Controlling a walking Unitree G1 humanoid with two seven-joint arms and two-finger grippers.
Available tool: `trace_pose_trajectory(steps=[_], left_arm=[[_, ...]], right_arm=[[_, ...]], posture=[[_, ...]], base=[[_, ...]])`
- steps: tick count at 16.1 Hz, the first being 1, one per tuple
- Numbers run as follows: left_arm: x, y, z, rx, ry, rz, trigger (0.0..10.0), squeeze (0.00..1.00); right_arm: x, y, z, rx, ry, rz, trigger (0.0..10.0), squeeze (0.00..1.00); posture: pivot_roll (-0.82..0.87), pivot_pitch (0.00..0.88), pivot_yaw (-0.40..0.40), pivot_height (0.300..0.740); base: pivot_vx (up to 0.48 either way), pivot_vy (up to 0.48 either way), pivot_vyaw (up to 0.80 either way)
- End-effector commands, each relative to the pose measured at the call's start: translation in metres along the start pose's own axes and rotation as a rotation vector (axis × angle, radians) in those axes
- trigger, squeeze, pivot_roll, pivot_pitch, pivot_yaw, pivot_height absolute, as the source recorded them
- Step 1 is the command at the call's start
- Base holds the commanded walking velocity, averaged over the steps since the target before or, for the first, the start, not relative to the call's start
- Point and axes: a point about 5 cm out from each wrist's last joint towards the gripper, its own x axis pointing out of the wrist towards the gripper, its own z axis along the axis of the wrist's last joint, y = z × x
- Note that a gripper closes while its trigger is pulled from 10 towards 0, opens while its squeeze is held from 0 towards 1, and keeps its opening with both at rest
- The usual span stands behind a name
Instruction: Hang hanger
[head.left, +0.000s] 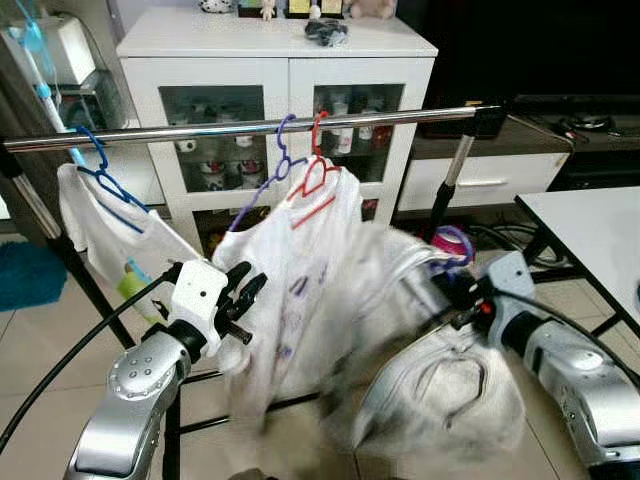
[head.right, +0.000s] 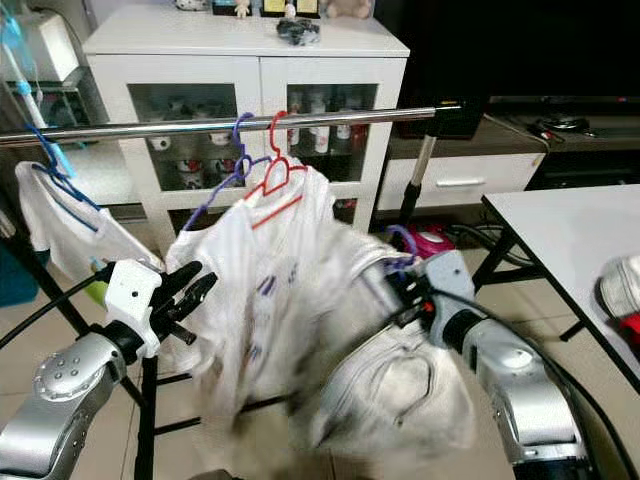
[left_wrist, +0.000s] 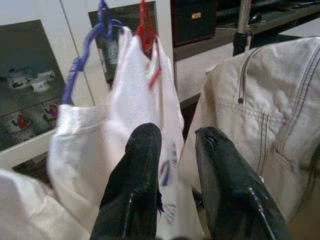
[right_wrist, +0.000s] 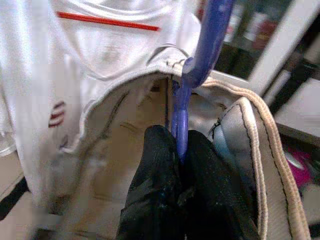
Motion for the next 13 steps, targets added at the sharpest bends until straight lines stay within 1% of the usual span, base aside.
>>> trace_pose_trajectory(steps=[1,3,5,6,7,8,9,11,13], left_arm=[[0.001,-0.001,0.006,0.008,-0.028,-0.009,10.0,0.00],[0.002,-0.001,0.006,0.009,-0.028,-0.014,10.0,0.00],[0.003,-0.002,0.006,0.012,-0.030,-0.019,10.0,0.00],[0.005,-0.002,0.008,0.017,-0.035,-0.028,10.0,0.00],[0.007,-0.003,0.009,0.018,-0.040,-0.038,10.0,0.00],[0.009,-0.005,0.012,0.014,-0.052,-0.061,10.0,0.00],[0.013,-0.009,0.018,0.014,-0.076,-0.102,10.0,0.00],[0.017,-0.012,0.025,0.009,-0.099,-0.137,10.0,0.00],[0.020,-0.014,0.030,0.010,-0.111,-0.151,10.0,0.00]], right_arm=[[0.001,-0.015,0.027,-0.007,-0.090,-0.113,10.0,0.00],[0.004,-0.019,0.039,0.011,-0.134,-0.173,10.0,0.00],[0.008,-0.016,0.056,0.017,-0.201,-0.192,10.0,0.00],[0.014,-0.015,0.075,0.000,-0.256,-0.235,10.0,0.00],[0.019,-0.013,0.087,0.008,-0.289,-0.247,10.0,0.00],[0.026,-0.009,0.103,0.021,-0.326,-0.247,10.0,0.00],[0.035,-0.001,0.114,0.033,-0.347,-0.210,10.0,0.00],[0.044,0.007,0.122,0.048,-0.361,-0.176,10.0,0.00],[0.057,0.009,0.132,0.097,-0.375,-0.190,10.0,0.00]], posture=[[-0.03,0.000,-0.009,0.740],[-0.03,0.000,-0.008,0.740],[-0.03,0.000,-0.006,0.740],[-0.03,0.000,-0.003,0.740],[-0.03,0.000,-0.003,0.740],[-0.03,0.000,-0.003,0.740],[-0.03,0.000,-0.007,0.740],[-0.03,0.000,-0.007,0.740],[-0.03,0.000,-0.009,0.740]], base=[[0.000,0.000,0.00],[0.000,0.000,0.00],[0.000,0.000,0.00],[0.000,0.000,0.00],[0.000,0.000,0.00],[0.000,0.000,0.00],[0.000,0.000,0.00],[0.000,0.000,0.00],[0.000,0.000,0.00]])
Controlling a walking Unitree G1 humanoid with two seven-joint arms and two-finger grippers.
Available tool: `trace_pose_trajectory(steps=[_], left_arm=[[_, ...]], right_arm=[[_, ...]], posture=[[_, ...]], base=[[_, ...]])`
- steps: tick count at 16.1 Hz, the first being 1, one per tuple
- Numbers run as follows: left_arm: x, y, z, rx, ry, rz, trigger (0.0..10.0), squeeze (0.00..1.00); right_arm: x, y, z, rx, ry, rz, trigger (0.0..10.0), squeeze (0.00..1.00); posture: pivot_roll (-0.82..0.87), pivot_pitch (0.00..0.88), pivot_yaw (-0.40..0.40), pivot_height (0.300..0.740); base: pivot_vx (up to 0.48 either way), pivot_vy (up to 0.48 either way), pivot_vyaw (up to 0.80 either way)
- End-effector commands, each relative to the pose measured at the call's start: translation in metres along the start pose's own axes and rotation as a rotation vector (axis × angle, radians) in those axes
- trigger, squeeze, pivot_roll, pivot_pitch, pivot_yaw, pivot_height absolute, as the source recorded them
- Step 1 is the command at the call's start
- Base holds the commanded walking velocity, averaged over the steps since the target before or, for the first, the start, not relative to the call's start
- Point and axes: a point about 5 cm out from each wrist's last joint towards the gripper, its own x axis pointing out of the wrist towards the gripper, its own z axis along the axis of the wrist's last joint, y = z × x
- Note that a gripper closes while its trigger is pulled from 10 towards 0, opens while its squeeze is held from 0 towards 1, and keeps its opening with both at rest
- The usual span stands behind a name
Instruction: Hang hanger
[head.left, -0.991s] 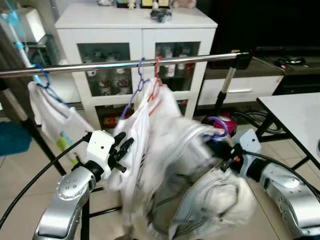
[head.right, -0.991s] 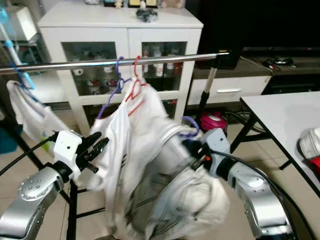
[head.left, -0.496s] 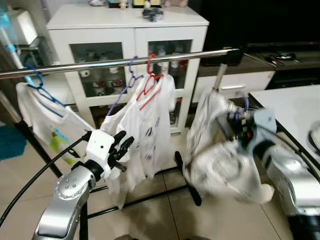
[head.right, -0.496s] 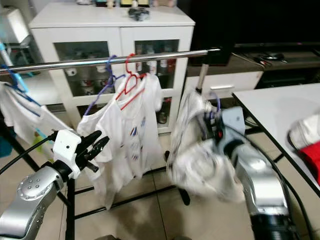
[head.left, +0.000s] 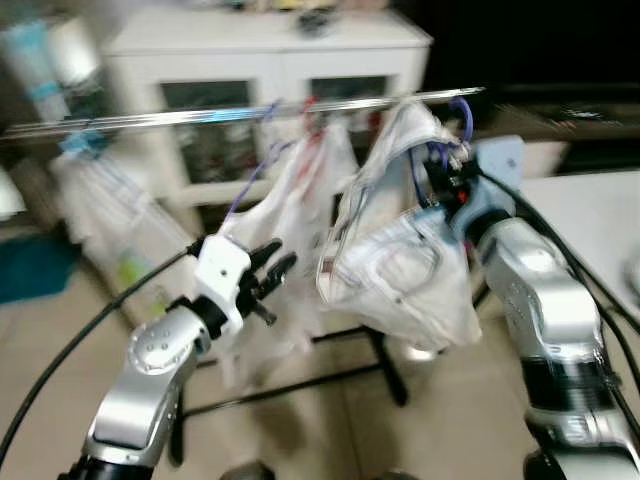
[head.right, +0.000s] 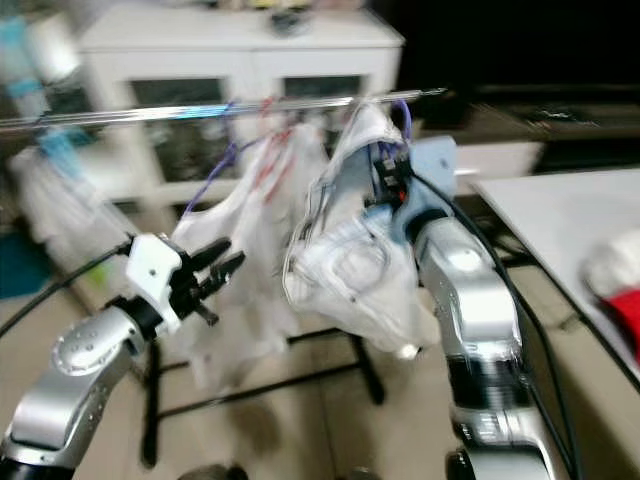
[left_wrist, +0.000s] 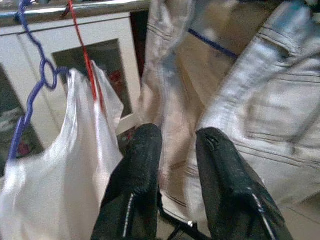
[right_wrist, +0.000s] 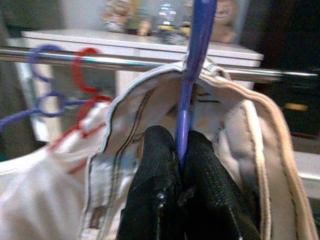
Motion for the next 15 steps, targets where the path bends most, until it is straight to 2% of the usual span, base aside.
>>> trace_pose_trajectory(steps=[1,3,4,6,7,9,10,12,13,15], left_arm=[[0.003,0.000,0.003,0.007,0.002,-0.018,10.0,0.00],[0.003,0.000,0.003,0.007,0.002,-0.021,10.0,0.00],[0.002,0.000,0.004,0.012,0.008,-0.029,10.0,0.00],[-0.002,-0.001,0.004,0.015,0.018,-0.026,10.0,0.00],[-0.003,-0.001,0.004,0.014,0.021,-0.020,10.0,0.00],[-0.006,0.003,0.001,0.017,0.042,0.038,10.0,0.00],[-0.007,0.009,-0.002,0.009,0.063,0.100,10.0,0.00],[-0.009,0.022,-0.004,-0.033,0.044,0.260,10.0,0.00],[-0.009,0.023,-0.004,-0.039,0.040,0.275,10.0,0.00],[-0.005,0.021,-0.003,-0.028,0.050,0.275,10.0,0.00]], right_arm=[[0.009,0.001,0.014,0.013,-0.050,-0.022,10.0,0.00],[0.013,0.002,0.015,0.017,-0.047,-0.035,10.0,0.00],[0.026,0.004,0.011,0.009,-0.005,-0.050,10.0,0.00],[0.037,0.006,0.002,-0.005,0.064,-0.065,10.0,0.00],[0.036,0.007,0.000,0.000,0.069,-0.061,10.0,0.00],[0.032,0.007,-0.008,-0.007,0.086,-0.064,10.0,0.00],[0.029,0.006,-0.012,-0.008,0.087,-0.070,10.0,0.00],[0.013,0.003,-0.031,0.045,0.106,-0.094,10.0,0.00],[0.010,0.003,-0.034,0.049,0.110,-0.094,10.0,0.00],[-0.007,0.016,-0.054,0.056,0.118,-0.052,10.0,0.00]], posture=[[-0.03,0.000,-0.010,0.740],[-0.03,0.000,-0.010,0.740],[-0.02,0.000,-0.010,0.740],[-0.01,0.000,-0.016,0.740],[0.00,0.000,-0.027,0.740],[0.00,0.000,-0.029,0.740],[0.01,0.000,-0.032,0.740],[0.00,0.000,-0.026,0.740],[0.00,0.000,-0.026,0.740],[-0.01,0.000,-0.013,0.740]], base=[[0.000,0.000,0.00],[0.000,0.000,0.00],[0.000,0.000,0.00],[0.000,0.000,0.00],[0.000,0.000,0.00],[0.000,0.000,0.00],[0.000,0.000,0.00],[0.000,0.000,0.00],[0.000,0.000,0.00],[0.000,-0.480,0.00]])
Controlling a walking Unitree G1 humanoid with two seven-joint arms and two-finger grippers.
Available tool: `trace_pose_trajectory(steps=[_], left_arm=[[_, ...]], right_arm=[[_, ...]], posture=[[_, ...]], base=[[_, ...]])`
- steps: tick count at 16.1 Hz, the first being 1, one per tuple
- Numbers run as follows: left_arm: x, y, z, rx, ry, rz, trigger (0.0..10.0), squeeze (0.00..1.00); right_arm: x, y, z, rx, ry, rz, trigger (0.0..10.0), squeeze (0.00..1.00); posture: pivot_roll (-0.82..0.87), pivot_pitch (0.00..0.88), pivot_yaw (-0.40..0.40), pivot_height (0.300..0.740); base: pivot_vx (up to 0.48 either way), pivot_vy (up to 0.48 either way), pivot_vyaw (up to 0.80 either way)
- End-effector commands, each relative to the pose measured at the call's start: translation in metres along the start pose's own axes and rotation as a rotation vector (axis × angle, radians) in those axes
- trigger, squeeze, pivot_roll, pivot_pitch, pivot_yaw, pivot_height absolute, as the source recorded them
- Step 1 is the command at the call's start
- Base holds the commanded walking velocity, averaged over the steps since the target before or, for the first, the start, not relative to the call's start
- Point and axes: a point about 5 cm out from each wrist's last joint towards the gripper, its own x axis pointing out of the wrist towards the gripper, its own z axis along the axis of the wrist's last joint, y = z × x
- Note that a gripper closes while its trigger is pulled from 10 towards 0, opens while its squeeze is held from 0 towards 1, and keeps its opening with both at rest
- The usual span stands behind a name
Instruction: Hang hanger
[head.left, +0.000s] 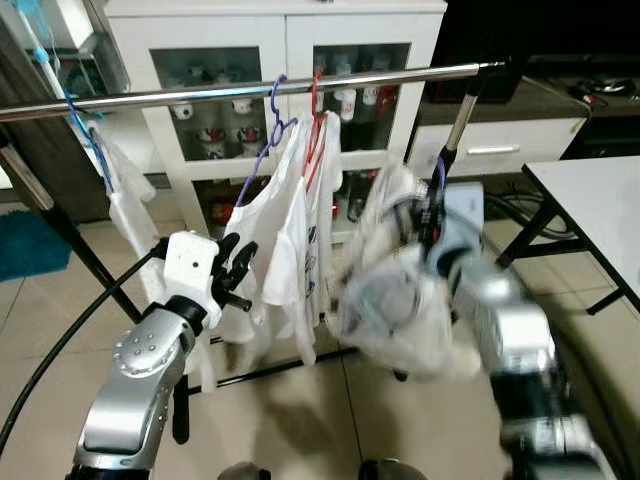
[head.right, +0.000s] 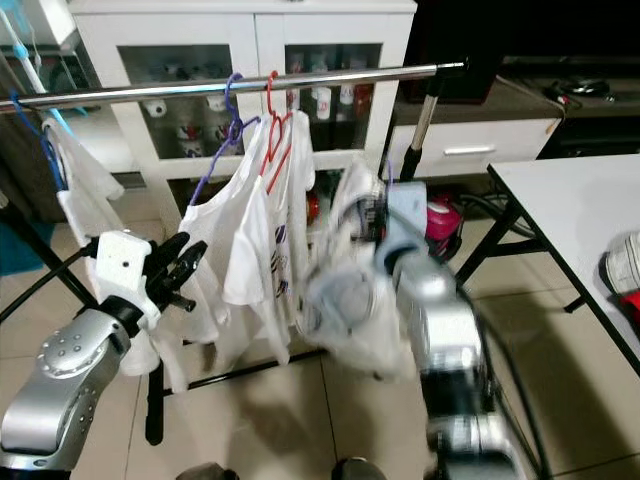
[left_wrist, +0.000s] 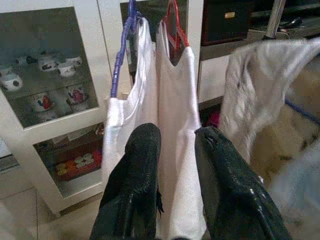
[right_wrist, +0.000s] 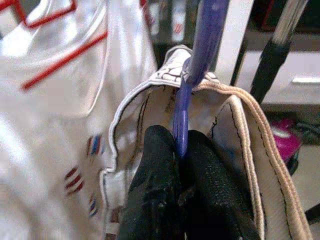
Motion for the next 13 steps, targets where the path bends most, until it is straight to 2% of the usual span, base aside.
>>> trace_pose_trajectory(steps=[1,3,4,7,9,13], left_arm=[[0.003,-0.005,0.000,0.007,0.005,-0.013,10.0,0.00],[0.005,-0.007,0.001,0.014,0.006,-0.014,10.0,0.00],[0.005,-0.007,0.001,0.006,0.005,-0.018,10.0,0.00],[0.004,-0.005,0.000,0.013,0.024,-0.007,10.0,0.00],[0.004,-0.007,0.000,0.030,0.014,-0.040,10.0,0.00],[0.003,-0.006,0.002,0.018,-0.002,-0.044,10.0,0.00]], right_arm=[[-0.002,0.003,0.020,-0.010,-0.107,0.011,10.0,0.00],[-0.004,0.003,0.020,0.003,-0.112,0.005,10.0,0.00],[-0.006,0.005,0.022,0.008,-0.128,0.016,10.0,0.00],[-0.008,0.008,0.021,0.030,-0.127,0.017,10.0,0.00],[-0.007,0.010,0.023,0.035,-0.130,0.012,10.0,0.00],[-0.006,0.014,0.028,0.038,-0.159,0.026,10.0,0.00]], posture=[[-0.01,0.000,-0.010,0.740],[-0.01,0.000,-0.006,0.740],[-0.01,0.000,-0.004,0.740],[-0.01,0.000,-0.008,0.740],[0.00,0.000,-0.012,0.740],[0.00,0.000,-0.013,0.740]], base=[[0.000,-0.480,0.80],[0.000,-0.480,0.80],[0.000,-0.311,0.00],[0.000,0.000,0.00],[0.000,0.000,0.00],[0.356,0.000,0.00]])
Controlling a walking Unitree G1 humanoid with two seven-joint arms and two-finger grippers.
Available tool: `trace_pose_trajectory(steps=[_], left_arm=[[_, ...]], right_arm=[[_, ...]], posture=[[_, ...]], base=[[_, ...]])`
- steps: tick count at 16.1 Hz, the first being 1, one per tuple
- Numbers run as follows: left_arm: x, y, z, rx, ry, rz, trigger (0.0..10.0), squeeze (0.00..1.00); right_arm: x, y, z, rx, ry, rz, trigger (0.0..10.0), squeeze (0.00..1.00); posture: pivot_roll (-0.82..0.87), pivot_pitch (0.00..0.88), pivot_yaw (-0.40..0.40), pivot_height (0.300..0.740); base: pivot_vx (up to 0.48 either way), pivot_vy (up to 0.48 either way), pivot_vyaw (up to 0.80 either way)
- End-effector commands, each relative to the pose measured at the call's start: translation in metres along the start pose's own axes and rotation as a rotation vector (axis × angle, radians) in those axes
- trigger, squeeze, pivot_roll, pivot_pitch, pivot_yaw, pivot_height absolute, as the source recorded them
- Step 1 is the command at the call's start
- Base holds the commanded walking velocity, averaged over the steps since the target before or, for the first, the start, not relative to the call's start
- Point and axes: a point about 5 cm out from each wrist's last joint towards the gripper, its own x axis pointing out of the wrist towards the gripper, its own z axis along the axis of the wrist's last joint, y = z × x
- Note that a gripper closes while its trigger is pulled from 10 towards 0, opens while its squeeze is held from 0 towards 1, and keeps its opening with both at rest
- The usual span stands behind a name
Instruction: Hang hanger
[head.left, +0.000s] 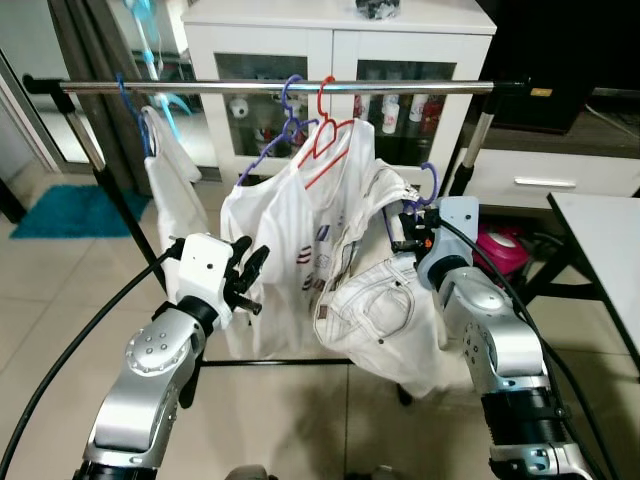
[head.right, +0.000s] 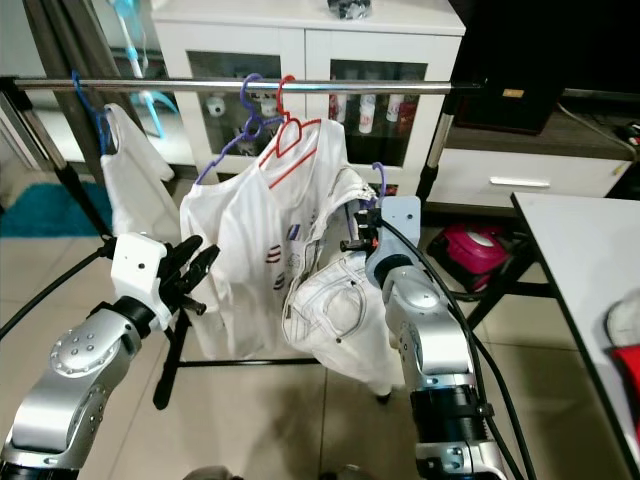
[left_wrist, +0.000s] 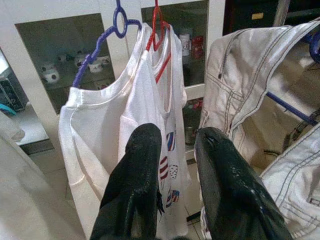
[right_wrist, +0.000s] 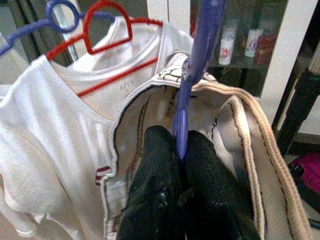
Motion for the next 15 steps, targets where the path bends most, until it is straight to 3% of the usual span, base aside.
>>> trace_pose_trajectory(steps=[1,12,15], left_arm=[[0.001,0.003,0.006,0.013,-0.022,-0.005,10.0,0.00],[0.000,0.001,0.005,0.009,-0.016,-0.026,10.0,0.00],[0.000,-0.001,0.008,-0.006,-0.030,-0.040,10.0,0.00]], right_arm=[[0.001,0.005,0.020,-0.003,-0.099,0.012,10.0,0.00],[0.005,0.010,0.027,-0.034,-0.118,0.032,10.0,0.00],[0.007,0.014,0.037,-0.110,-0.178,0.041,10.0,0.00]], posture=[[0.00,0.000,-0.011,0.740],[0.00,0.000,-0.018,0.740],[0.01,0.000,-0.020,0.740]], base=[[0.394,0.000,0.00],[0.391,0.000,0.00],[0.000,0.000,0.00]])
